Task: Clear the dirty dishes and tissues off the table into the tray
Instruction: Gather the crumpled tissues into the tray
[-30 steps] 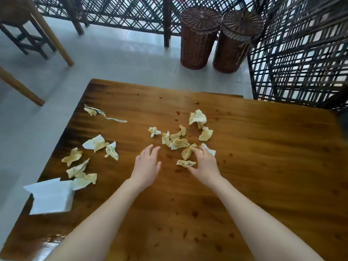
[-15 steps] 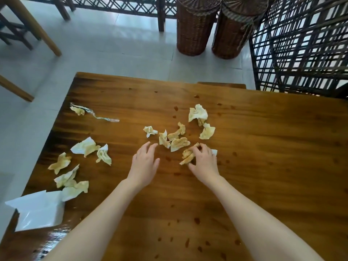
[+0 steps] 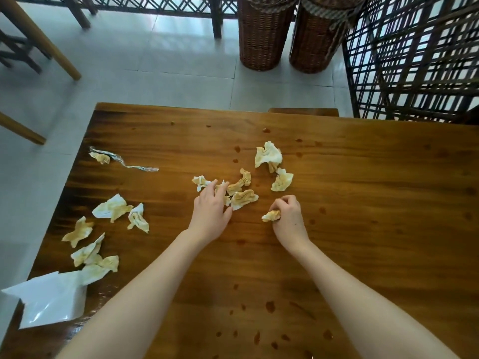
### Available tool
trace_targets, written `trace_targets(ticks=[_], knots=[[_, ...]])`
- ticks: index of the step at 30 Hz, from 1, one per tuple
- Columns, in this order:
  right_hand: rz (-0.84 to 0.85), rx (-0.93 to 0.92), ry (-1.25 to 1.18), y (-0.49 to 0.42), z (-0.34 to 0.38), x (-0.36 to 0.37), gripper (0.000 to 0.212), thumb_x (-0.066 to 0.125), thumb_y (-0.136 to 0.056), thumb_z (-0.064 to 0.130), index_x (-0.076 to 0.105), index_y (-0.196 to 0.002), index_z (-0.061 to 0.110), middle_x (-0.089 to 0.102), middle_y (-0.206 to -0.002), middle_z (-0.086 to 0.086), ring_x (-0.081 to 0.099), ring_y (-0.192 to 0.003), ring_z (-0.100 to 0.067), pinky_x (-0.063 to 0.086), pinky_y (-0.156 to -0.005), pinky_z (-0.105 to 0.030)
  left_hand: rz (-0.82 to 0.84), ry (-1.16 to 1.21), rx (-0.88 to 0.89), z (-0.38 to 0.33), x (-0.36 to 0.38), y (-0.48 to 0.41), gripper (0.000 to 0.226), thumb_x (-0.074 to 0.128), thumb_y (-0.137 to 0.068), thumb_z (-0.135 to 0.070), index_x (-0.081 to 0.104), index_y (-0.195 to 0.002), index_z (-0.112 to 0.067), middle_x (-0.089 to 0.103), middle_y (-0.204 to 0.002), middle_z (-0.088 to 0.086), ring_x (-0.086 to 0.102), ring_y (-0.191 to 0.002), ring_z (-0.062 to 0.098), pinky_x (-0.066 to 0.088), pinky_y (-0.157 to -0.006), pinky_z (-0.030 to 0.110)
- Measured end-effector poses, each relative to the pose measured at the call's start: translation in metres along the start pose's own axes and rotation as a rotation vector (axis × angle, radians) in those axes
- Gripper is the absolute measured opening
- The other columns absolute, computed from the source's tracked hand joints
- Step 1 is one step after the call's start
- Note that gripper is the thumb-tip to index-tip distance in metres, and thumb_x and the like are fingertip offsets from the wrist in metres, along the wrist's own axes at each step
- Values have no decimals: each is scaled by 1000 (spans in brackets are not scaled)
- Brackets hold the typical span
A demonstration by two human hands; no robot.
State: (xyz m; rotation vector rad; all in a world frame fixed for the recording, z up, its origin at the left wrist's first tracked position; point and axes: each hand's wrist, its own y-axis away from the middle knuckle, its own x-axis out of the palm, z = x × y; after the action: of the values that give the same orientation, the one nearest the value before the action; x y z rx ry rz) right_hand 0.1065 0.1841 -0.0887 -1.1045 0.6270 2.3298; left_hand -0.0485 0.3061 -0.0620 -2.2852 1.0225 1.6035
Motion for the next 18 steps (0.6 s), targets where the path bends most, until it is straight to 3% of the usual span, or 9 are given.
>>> trace_targets(ticks=[6,11,14,18], knots=[[-78,-8,-21,-2,-5,-15,18,67,-82,-1,66,-91,14,47,-108,4,35,-100,-4,31,-68,-6,69,-8,-2,-14,12,-25,77,65,-87,-35,22,-151,-30,14,-158,10,18,-145,30,29,-111,48],[-113,48,-29,8,-26,-21,19,68,-82,-1,67,-89,16,50,-111,0,36,-105,-5,30,-74,-8,149,-86,33,-28,24,-39,71,64,-89,-32,25,-149,-33,11,-159,11,17,-144,32,32,-110,50],[-130,81,-13,16,-36,-24,21,71,-79,-2,68,-91,16,52,-113,-1,37,-105,-4,29,-75,-4,154,-111,44,-32,26,-41,52,57,-93,-15,40,-141,-25,25,-153,13,28,-138,33,38,-103,46],[-144,79,-18,25,-44,-28,28,73,-75,-6,67,-90,17,51,-111,-1,39,-104,-5,34,-79,-10,91,-108,77,-34,23,-37,42,53,-91,2,52,-129,-16,47,-127,9,46,-113,25,45,-88,35]])
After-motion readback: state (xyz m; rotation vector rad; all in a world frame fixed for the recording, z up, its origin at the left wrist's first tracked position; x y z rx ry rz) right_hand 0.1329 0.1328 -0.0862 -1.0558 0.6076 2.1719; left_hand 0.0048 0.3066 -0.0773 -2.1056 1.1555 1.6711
